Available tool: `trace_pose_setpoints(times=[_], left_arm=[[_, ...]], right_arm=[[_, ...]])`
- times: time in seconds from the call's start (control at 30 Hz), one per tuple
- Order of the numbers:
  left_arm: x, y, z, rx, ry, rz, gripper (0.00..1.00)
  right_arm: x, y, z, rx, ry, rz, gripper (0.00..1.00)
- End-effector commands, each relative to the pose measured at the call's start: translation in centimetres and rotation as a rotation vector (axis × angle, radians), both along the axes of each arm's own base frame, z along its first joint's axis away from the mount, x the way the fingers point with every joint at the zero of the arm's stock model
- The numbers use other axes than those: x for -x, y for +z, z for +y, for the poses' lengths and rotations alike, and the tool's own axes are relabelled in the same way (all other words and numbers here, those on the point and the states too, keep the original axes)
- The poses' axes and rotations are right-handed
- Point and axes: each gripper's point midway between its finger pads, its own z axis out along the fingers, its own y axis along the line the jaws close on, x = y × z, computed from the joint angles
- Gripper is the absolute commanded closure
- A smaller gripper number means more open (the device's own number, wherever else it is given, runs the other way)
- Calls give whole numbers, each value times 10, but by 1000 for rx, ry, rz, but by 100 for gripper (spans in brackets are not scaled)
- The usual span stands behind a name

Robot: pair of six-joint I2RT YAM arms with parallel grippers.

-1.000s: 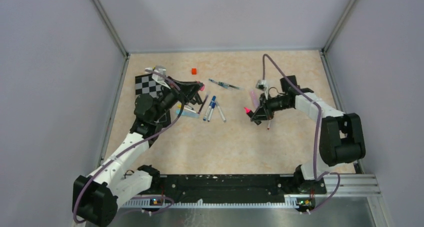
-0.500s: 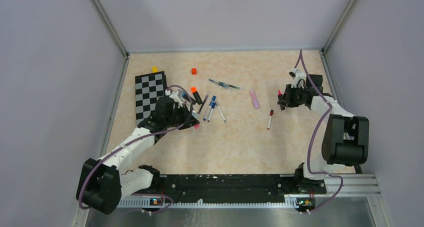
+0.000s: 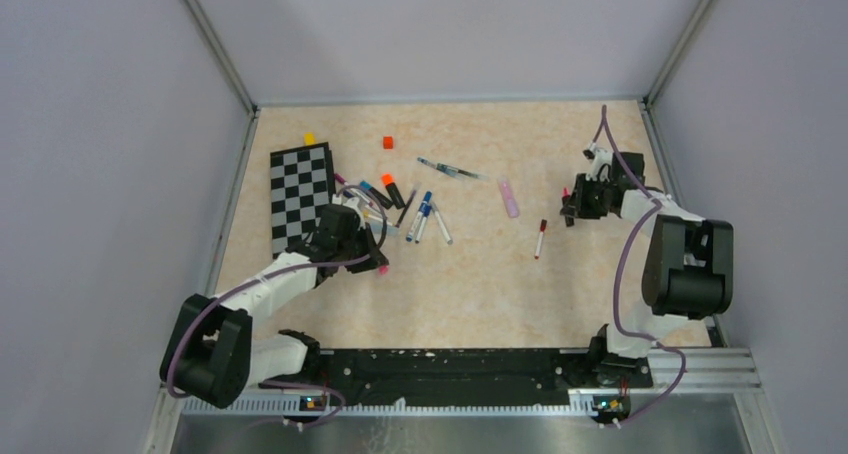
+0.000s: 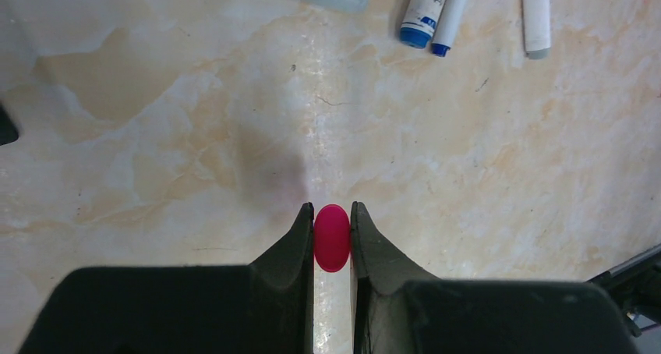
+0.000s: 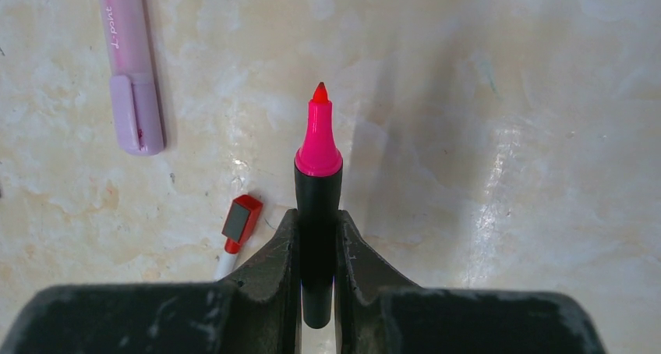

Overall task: Open the pen caps
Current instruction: Place the pen cap at the center of the board.

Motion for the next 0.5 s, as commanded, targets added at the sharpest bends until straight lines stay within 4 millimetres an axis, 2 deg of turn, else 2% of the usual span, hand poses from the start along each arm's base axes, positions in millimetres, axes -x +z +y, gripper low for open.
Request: trace_pose_setpoints(times=[0.0,0.13,0.33,0.47], left_arm=[[-6,-8,5,-46,4,-13,88],[-5,-17,8,-66,3,12,81],[-3,-22,12,-91,15,26,61],[-3,-20,14,-100,20,22,54]], right_arm=[[-9,-1,-2,-8,5,2,96],[-7,-8,1,-24,17,32,87],[-7,-8,1,-26,21,35,68],[-6,-7,0,-15,21,34,62]])
